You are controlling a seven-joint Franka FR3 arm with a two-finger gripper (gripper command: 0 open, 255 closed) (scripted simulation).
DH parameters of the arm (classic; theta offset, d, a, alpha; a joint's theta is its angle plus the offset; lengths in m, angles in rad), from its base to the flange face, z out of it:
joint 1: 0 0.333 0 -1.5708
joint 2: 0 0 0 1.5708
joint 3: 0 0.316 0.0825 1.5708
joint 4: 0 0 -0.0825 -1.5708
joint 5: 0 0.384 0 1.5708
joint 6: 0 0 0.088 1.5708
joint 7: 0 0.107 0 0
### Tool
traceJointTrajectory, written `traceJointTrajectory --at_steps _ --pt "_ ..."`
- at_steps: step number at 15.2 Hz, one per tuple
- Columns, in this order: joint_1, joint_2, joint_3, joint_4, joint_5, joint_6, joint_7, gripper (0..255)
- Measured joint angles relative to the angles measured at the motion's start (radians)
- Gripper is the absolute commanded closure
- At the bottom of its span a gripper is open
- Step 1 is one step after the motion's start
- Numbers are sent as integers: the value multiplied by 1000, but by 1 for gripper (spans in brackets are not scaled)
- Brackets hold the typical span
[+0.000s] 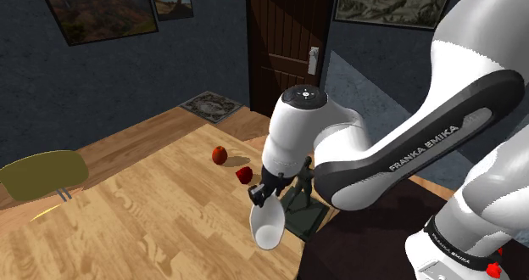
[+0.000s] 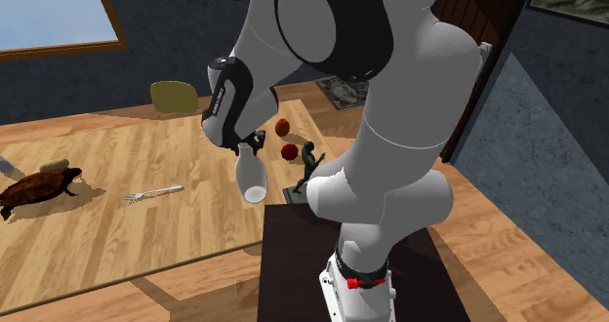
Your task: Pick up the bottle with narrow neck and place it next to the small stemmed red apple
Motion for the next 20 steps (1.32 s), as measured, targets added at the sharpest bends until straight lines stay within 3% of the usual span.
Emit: traceJointTrajectory --at_steps 8,20 --pt "101 -122 -94 26 152 -127 -125 255" --pt "163 -247 -183 103 224 -320 -201 255"
